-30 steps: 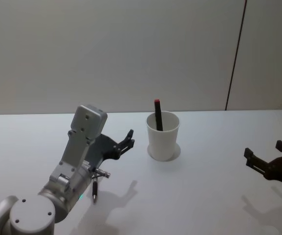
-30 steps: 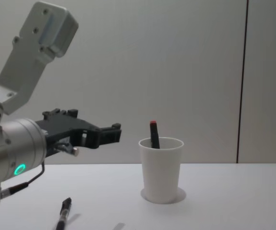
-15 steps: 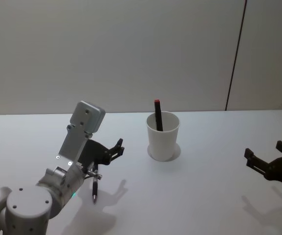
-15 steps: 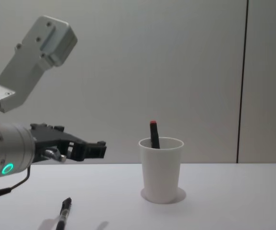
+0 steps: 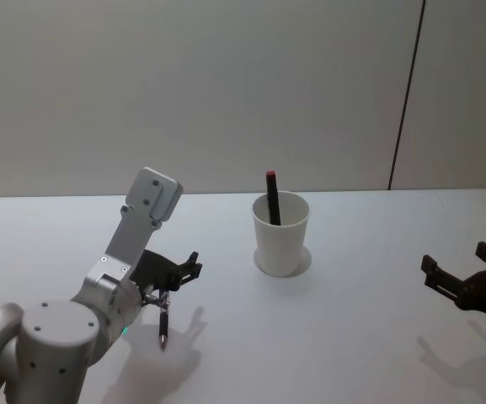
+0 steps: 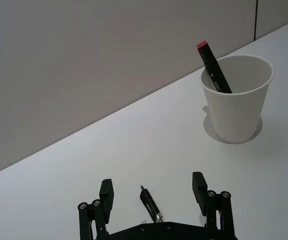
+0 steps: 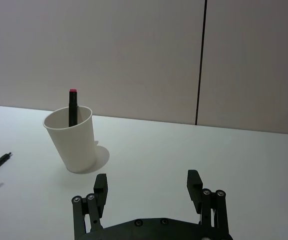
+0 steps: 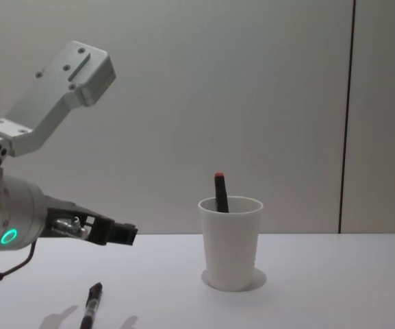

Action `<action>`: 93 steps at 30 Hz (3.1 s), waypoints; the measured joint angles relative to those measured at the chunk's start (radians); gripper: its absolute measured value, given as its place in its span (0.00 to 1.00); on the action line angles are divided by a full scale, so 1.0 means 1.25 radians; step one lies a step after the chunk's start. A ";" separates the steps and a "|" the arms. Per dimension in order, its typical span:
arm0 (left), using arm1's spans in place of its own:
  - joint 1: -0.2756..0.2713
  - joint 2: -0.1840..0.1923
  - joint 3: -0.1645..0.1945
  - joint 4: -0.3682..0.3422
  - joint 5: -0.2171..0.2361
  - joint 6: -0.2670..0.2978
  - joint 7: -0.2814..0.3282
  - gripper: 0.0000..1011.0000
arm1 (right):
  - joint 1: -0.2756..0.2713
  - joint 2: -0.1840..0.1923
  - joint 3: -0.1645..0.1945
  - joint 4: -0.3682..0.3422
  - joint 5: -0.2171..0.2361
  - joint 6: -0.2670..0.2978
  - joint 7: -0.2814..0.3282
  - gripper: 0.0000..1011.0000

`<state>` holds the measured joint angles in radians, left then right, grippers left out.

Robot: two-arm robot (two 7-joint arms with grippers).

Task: Place the pen into the pen holder.

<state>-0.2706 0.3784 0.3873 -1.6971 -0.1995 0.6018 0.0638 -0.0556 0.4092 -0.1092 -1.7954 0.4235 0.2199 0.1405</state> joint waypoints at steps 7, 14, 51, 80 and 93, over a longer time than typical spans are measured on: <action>-0.011 -0.021 -0.007 -0.004 -0.008 0.079 0.035 0.99 | 0.000 0.000 0.000 0.000 0.000 0.000 0.000 0.99; -0.018 -0.043 -0.017 -0.004 -0.028 0.146 0.075 0.99 | 0.000 0.000 0.000 0.000 0.000 0.000 0.000 0.99; -0.005 -0.123 -0.046 0.048 -0.096 0.228 0.140 0.99 | 0.000 0.000 0.000 0.000 0.000 0.000 0.000 0.99; -0.026 -0.150 -0.069 0.125 -0.081 0.208 0.120 0.99 | 0.000 0.000 0.000 0.000 0.000 0.000 0.000 0.99; -0.035 -0.156 -0.075 0.149 -0.059 0.209 0.092 0.99 | 0.000 0.000 0.000 0.000 0.000 0.000 0.000 0.99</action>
<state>-0.3138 0.1838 0.2937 -1.5111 -0.2732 0.8634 0.1793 -0.0555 0.4092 -0.1093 -1.7952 0.4234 0.2198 0.1405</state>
